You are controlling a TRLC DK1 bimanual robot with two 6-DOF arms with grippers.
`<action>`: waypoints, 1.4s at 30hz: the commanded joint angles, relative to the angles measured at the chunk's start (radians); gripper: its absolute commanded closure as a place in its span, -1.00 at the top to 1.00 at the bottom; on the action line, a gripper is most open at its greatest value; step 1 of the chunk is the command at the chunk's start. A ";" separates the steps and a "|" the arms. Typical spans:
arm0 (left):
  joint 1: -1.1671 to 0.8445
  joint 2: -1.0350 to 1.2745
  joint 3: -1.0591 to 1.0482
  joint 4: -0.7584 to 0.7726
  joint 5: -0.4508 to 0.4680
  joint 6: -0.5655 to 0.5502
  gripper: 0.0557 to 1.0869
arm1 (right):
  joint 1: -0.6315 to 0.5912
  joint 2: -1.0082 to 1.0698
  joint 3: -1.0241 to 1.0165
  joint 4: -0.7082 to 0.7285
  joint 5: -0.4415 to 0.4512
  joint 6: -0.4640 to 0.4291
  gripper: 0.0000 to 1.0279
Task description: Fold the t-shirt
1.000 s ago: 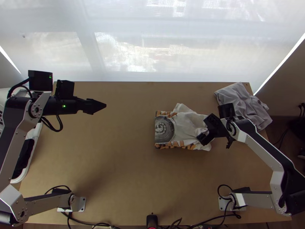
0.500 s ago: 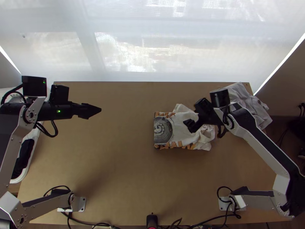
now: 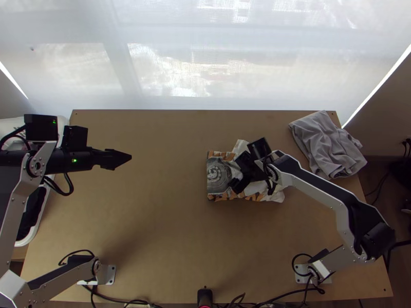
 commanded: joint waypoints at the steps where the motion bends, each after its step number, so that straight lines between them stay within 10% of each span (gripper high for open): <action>1: 0.009 -0.032 -0.038 -0.015 0.001 0.006 0.91 | 0.012 0.099 -0.067 0.095 -0.001 0.022 0.91; 20: 0.019 -0.073 -0.051 -0.022 -0.004 0.002 0.91 | -0.013 -0.225 0.036 -0.038 0.056 0.014 0.91; 30: 0.040 -0.119 -0.068 -0.038 -0.011 0.002 0.91 | 0.095 -0.542 -0.333 -0.052 0.200 -0.317 0.91; 42: 0.072 -0.187 -0.111 -0.052 -0.011 -0.012 0.91 | 0.167 -0.772 -0.718 0.272 0.374 -0.524 0.91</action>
